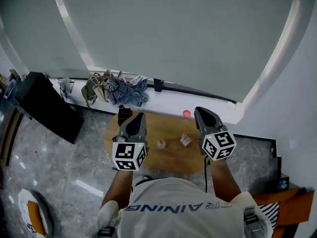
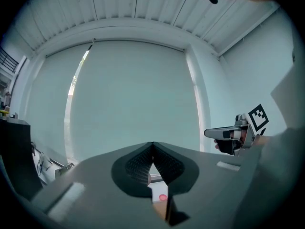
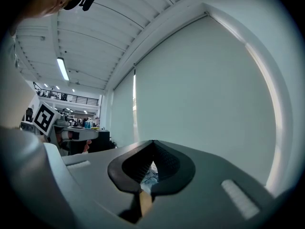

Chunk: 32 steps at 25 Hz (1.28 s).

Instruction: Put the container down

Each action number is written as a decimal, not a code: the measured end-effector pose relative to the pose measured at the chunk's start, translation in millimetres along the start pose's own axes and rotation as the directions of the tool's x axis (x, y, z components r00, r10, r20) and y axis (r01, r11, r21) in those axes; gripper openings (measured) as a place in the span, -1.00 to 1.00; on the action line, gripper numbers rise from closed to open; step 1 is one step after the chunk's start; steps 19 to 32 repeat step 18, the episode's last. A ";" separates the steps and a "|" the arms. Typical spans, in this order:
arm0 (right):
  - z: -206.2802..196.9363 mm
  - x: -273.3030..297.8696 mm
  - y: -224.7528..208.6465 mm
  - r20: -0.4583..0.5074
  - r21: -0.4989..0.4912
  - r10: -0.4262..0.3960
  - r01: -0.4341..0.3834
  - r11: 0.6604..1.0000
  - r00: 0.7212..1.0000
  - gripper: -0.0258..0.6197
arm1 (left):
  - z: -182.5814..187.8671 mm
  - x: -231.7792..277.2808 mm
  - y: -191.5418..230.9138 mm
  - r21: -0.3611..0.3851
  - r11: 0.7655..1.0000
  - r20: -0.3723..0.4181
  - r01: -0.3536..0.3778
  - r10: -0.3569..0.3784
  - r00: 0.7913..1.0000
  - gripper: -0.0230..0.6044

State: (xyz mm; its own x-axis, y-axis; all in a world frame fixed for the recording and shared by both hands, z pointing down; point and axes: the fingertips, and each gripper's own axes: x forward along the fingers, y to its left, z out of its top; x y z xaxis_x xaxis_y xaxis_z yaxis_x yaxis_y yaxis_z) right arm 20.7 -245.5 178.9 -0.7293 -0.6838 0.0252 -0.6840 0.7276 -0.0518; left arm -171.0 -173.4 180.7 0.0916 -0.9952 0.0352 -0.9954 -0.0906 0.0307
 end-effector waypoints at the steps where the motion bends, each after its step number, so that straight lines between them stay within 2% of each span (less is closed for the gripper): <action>1: -1.2 -1.6 1.7 -0.001 0.001 0.001 -0.001 1.000 1.000 -0.87 | -0.6 -1.0 -1.5 -0.001 1.000 -0.004 0.008 -0.008 1.000 -0.93; 14: -3.6 -9.8 13.6 -0.005 -0.003 -0.039 0.039 0.999 0.999 -0.87 | -6.6 -8.0 4.3 -0.010 1.000 -0.019 0.027 -0.027 0.999 -0.93; 32: -4.1 -12.6 20.1 -0.005 -0.006 -0.039 0.039 0.999 0.999 -0.87 | -10.6 -13.1 2.5 -0.007 0.999 -0.028 0.035 -0.035 0.999 -0.93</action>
